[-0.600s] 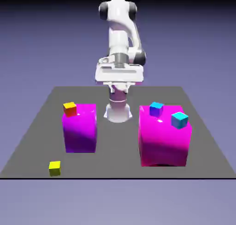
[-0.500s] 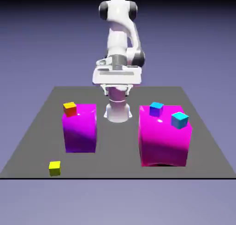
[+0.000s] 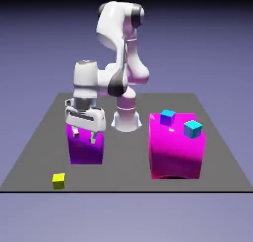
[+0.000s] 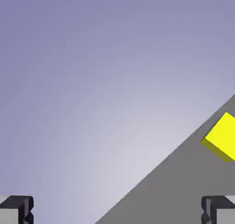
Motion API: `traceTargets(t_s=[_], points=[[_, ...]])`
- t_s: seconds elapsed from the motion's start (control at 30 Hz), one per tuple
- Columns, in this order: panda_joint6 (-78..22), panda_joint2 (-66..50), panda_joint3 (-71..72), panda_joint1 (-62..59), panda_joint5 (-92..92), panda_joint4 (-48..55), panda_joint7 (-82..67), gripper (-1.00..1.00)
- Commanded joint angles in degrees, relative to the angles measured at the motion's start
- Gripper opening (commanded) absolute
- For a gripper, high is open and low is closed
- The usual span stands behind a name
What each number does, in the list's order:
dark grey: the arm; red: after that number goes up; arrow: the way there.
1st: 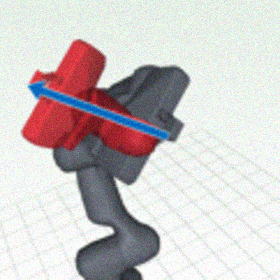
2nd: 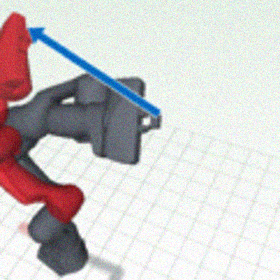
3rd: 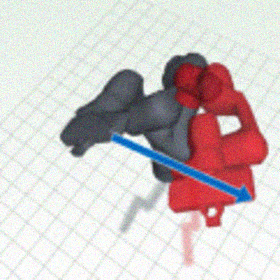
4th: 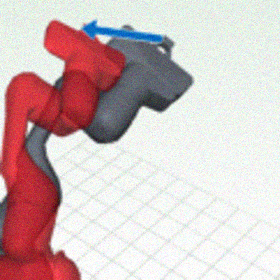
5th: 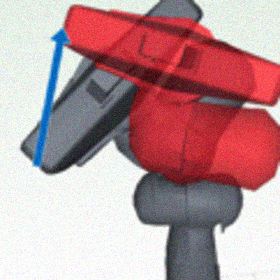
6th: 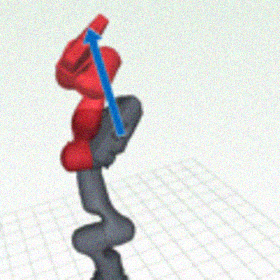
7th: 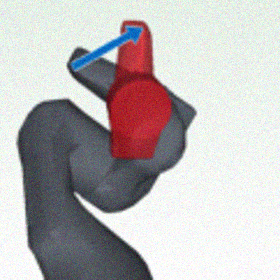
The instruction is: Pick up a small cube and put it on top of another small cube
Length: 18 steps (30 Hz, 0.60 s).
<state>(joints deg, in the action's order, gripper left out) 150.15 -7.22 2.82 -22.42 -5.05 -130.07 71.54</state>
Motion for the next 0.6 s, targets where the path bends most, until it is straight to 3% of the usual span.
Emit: traceTargets(t_s=[0.0,0.37,0.53,0.57], points=[[-1.24,-2.08,0.15,-1.06,-0.26,1.61,1.52,0.0],[-14.48,-24.21,1.72,-13.8,-3.07,18.77,17.66,0.0],[-7.25,-32.0,1.94,-13.23,-3.37,19.37,17.22,0.0],[-7.25,-32.01,1.94,-13.23,-3.37,19.37,17.22,-1.0]])
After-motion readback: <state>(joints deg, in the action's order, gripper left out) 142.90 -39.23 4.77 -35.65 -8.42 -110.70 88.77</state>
